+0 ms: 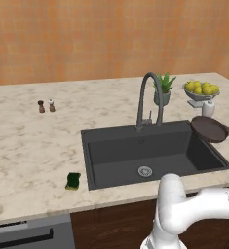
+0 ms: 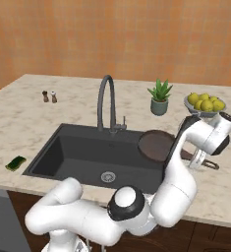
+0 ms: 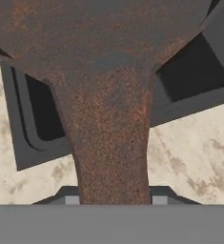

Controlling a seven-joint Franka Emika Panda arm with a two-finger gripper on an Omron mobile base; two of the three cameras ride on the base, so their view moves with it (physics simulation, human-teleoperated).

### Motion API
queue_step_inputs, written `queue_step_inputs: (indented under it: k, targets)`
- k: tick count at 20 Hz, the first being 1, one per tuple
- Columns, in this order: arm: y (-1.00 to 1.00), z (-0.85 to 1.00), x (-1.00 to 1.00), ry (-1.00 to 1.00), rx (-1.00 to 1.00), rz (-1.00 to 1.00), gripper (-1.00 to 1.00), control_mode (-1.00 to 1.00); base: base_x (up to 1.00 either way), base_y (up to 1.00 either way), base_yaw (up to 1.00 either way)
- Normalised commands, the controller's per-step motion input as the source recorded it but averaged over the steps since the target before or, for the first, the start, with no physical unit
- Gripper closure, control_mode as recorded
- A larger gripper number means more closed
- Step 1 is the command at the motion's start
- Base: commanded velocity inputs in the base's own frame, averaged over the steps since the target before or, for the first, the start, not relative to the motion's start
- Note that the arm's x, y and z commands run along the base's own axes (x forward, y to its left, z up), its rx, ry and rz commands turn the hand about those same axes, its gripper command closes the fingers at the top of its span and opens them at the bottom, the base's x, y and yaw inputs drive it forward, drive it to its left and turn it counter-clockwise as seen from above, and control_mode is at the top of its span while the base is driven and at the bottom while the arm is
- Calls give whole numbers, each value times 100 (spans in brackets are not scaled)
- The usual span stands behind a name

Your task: Pick the pan and sponge and place them into the sink. Then turn on the water.

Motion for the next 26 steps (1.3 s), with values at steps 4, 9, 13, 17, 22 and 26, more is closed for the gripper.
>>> queue_step_inputs:
  k: [4,9,13,17,22,26]
  targets:
    - [100,21,-64,-4,-27,3,100,-100,0,0,0]
    - [96,9,3,9,-2,-3,100,-100,0,0,0]
    - [88,15,31,12,10,0,100,-100,0,0,0]
    - [96,1,51,36,1,0,100,-100,0,0,0]
    - [70,0,49,24,0,0,100,-100,0,0,0]
    - [37,-18,18,0,0,1,100,-100,0,0,0]
